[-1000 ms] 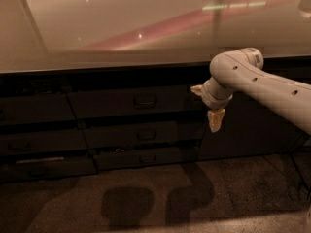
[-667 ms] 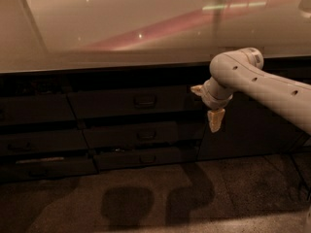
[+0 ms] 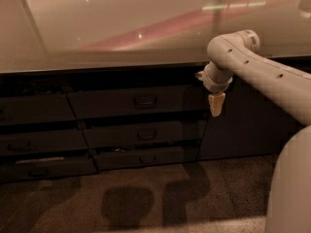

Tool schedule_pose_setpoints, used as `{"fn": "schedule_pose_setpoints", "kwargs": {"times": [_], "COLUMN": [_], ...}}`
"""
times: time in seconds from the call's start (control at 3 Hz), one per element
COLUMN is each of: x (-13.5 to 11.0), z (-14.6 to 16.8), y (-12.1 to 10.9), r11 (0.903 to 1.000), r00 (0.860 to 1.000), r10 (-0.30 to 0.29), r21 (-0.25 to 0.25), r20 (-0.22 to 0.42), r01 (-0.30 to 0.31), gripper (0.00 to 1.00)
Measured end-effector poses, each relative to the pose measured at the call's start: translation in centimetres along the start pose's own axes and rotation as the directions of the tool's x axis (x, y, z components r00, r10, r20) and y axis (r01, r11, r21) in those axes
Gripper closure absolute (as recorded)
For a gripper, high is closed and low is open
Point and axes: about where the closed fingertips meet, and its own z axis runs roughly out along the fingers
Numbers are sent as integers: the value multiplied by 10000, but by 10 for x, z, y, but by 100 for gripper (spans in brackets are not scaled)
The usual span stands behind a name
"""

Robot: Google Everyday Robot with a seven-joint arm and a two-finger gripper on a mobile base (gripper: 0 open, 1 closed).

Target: Open top drawer

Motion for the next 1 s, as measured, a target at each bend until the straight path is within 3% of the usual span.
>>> {"fn": "schedule_pose_setpoints", "kwargs": {"times": [0.33, 0.67, 1.0], "x": [0, 1, 13], "z": [0, 3, 31], "y": [0, 2, 35], "r11": [10000, 10000, 9975], "r00": [10000, 9990, 9779], "r10": [0, 18, 357], "r21": [-1, -17, -668], "r20": [5, 442, 2058], "r01": [0, -17, -223], "gripper": [0, 0, 0]}}
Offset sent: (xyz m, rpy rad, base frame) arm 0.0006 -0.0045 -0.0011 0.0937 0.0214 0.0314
